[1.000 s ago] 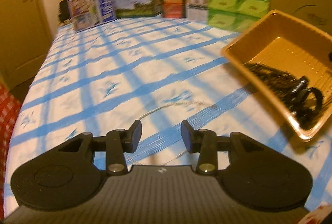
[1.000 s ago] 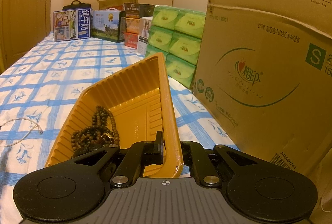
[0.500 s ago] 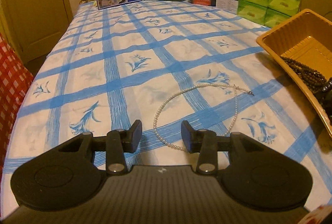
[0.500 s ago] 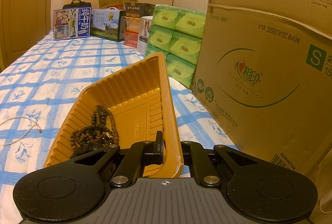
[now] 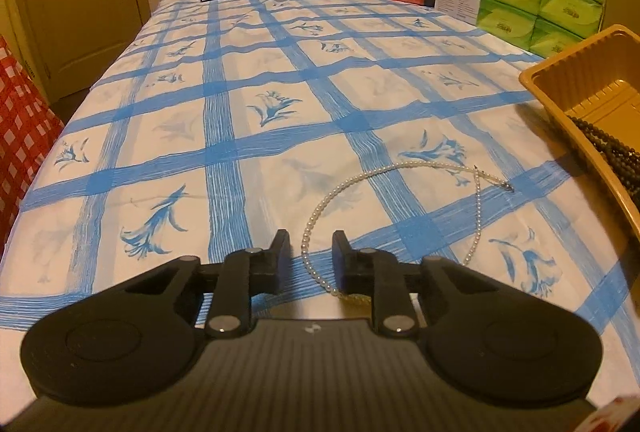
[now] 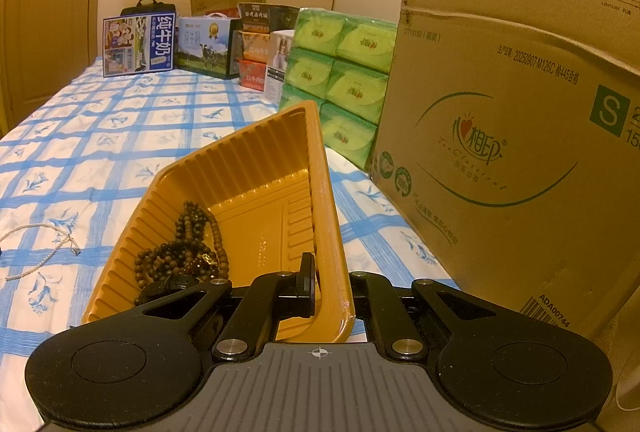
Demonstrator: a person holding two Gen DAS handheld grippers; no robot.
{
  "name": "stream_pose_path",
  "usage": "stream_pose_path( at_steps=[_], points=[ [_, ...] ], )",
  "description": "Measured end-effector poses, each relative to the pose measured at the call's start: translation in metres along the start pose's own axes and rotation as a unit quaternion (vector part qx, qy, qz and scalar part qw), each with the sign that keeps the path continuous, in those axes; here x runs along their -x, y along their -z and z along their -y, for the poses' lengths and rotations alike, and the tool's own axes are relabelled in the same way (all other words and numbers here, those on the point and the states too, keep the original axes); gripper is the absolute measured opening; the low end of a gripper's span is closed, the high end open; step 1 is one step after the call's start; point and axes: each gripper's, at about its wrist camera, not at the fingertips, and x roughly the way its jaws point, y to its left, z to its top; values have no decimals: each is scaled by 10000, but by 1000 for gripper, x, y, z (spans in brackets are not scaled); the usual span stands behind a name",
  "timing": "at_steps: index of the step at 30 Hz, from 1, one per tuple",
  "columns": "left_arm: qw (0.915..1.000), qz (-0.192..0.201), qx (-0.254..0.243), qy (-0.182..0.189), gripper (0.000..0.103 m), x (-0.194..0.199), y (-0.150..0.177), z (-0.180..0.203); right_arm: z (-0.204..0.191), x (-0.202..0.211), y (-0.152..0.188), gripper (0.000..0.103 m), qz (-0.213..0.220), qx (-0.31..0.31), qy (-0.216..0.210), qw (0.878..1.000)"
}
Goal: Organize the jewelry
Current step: 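Move the left gripper to the white pearl strand and grasp it, then lift the pearl strand, lower it into the tray and open the left gripper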
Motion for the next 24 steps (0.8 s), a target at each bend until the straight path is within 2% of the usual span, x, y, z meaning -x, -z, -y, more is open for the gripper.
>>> stream_pose_path(
  at_steps=[8, 24],
  points=[
    [10000, 2, -40, -10, 3, -3, 0, 0, 0, 0, 0, 6, -2, -2, -4, 10000],
    [9998, 144, 1, 141, 2, 14, -5, 0, 0, 0, 0, 6, 2, 6, 2, 10000]
  ],
)
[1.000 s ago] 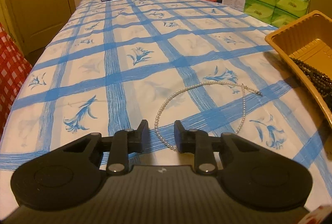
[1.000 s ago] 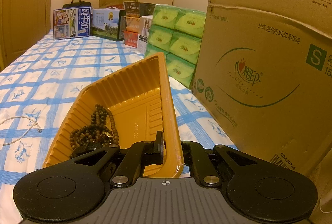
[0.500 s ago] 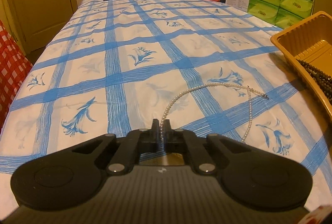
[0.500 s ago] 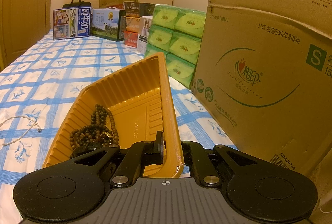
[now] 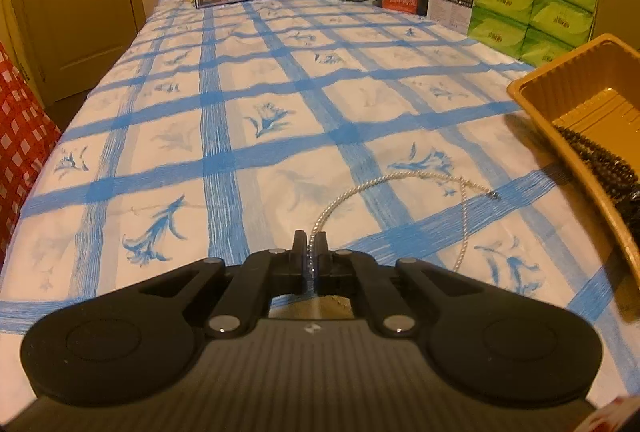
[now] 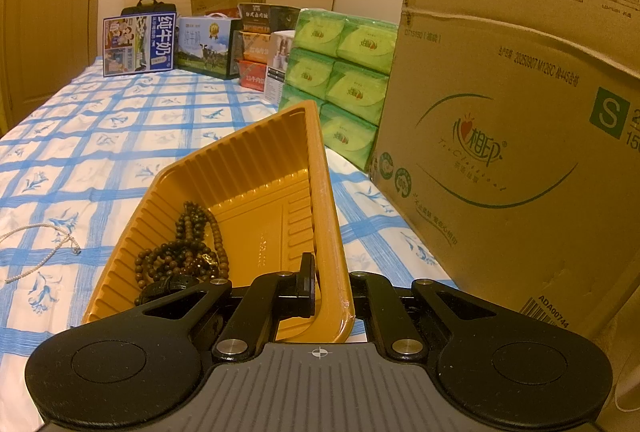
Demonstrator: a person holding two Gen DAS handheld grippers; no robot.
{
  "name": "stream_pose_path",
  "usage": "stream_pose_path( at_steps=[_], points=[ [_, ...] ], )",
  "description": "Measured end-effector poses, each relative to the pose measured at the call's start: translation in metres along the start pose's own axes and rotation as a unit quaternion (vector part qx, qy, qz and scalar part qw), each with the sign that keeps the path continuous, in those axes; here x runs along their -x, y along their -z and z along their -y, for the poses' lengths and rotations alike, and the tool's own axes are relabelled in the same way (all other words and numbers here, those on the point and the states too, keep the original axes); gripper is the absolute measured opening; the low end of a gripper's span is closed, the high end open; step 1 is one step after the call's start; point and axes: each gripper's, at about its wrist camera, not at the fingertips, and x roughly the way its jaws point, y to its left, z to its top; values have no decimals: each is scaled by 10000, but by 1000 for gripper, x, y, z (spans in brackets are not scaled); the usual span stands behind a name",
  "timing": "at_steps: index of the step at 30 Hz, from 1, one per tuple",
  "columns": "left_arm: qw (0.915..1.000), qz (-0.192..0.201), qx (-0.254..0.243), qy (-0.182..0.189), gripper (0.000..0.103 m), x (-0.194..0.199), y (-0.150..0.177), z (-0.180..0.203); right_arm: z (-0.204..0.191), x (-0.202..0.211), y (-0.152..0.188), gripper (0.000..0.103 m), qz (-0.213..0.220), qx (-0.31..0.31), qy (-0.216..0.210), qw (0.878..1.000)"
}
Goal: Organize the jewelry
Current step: 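Lift the pearl strand, lower it into the tray and open the left gripper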
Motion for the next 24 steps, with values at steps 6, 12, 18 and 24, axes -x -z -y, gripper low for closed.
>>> stream_pose_path(
  at_steps=[6, 12, 18, 24],
  points=[
    [9997, 222, -25, 137, 2, 15, -14, 2, 0, 0, 0, 6, 1, -2, -3, 10000],
    [9986, 458, -70, 269, 2, 29, -34, 8, 0, 0, 0, 6, 0, -4, -1, 10000],
    [9968, 652, -134, 437, 2, 41, -55, 16, 0, 0, 0, 6, 2, -2, -3, 10000],
    [9946, 815, -211, 609, 2, 52, -75, 28, -1, 1, 0, 6, 0, -6, -3, 10000]
  ],
)
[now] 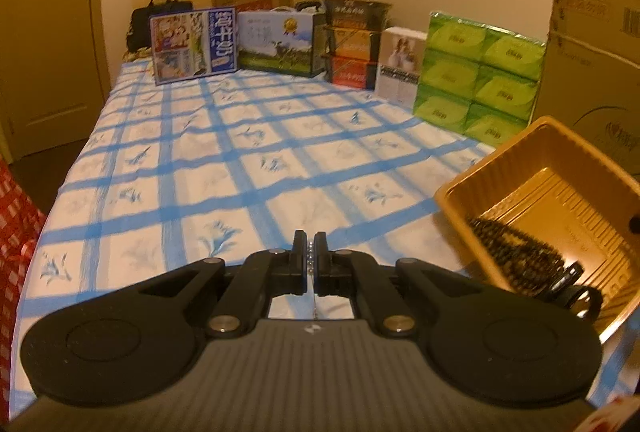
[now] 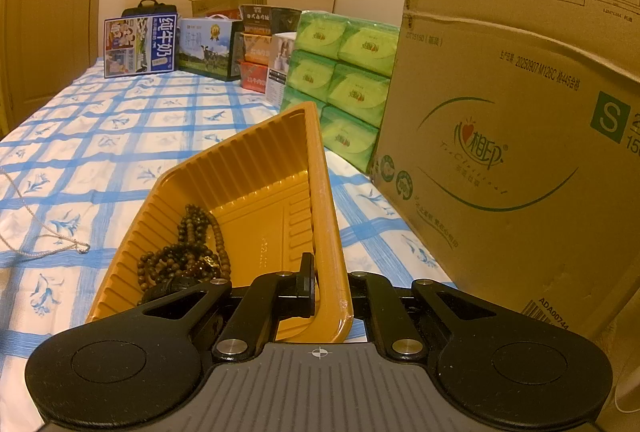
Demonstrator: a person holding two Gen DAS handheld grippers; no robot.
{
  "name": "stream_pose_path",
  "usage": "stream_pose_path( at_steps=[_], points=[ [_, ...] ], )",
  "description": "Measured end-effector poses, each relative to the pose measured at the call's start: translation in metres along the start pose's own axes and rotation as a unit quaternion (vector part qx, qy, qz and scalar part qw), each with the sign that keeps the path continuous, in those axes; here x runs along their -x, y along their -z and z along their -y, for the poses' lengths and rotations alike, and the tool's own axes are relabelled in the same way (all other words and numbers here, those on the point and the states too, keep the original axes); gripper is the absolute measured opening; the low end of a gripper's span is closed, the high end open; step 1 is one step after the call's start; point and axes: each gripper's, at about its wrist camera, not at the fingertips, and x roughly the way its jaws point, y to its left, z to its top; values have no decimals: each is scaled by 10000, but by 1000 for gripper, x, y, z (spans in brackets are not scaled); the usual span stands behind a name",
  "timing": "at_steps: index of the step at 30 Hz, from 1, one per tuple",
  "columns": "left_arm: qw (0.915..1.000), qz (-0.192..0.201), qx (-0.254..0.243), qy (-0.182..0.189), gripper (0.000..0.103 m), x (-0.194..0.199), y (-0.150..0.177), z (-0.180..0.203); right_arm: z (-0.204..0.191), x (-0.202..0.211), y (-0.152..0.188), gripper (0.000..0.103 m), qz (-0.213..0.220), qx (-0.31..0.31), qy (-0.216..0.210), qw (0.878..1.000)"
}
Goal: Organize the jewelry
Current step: 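Lift the pearl strand, lower it into the tray and open the left gripper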
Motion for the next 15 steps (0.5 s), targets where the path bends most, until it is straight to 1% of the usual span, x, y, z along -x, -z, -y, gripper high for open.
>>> stream_pose_path(
  at_steps=[6, 15],
  points=[
    [9995, 169, -76, 244, 2, 3, -23, 17, 0, 0, 0, 6, 1, 5, 1, 10000],
    [9956, 465, -271, 762, 2, 11, -61, 56, 0, 0, -2, 6, -2, 1, 2, 10000]
  ],
)
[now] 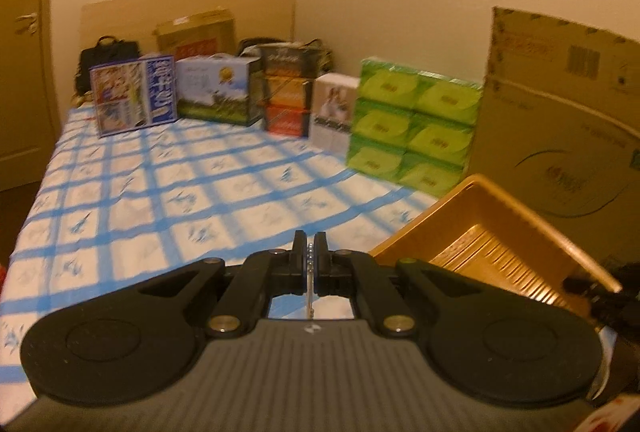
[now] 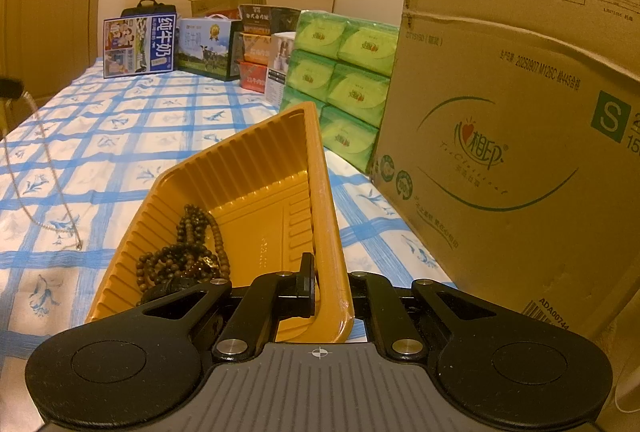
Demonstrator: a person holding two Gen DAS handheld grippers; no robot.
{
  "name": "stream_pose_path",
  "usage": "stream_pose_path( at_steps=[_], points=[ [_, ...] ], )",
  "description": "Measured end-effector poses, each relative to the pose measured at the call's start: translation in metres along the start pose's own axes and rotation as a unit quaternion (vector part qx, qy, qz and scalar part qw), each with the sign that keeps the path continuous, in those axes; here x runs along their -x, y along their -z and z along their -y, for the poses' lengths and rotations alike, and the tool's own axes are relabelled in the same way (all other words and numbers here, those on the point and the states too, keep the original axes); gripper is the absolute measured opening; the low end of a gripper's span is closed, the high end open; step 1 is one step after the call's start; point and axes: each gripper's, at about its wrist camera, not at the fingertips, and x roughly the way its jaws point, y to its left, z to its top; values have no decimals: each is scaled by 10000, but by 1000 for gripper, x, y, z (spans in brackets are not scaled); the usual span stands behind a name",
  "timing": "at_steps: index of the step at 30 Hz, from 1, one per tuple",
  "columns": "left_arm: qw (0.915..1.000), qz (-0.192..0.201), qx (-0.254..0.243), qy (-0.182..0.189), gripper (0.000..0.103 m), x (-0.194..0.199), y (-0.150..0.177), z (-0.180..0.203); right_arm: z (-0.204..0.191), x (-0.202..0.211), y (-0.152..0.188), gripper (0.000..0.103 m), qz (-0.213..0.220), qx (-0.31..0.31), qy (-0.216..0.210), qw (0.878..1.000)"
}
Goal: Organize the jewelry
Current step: 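Lift the pearl strand, lower it into the tray and open the left gripper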
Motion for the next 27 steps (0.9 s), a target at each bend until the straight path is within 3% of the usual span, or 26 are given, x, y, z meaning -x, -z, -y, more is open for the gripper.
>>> stream_pose_path(
  at_steps=[14, 20, 27],
  points=[
    [9928, 246, -199, 1158, 2, -9, -45, 75, 7, -4, 0, 6, -40, -137, -43, 9999],
    [9871, -161, -264, 1570, 2, -36, -31, 109, 22, -12, 6, 6, -164, -410, -133, 9989],
    [9812, -746, -556, 1691, 2, -68, 6, 135, 41, -22, 22, 6, -368, -805, -211, 9958]
  ],
)
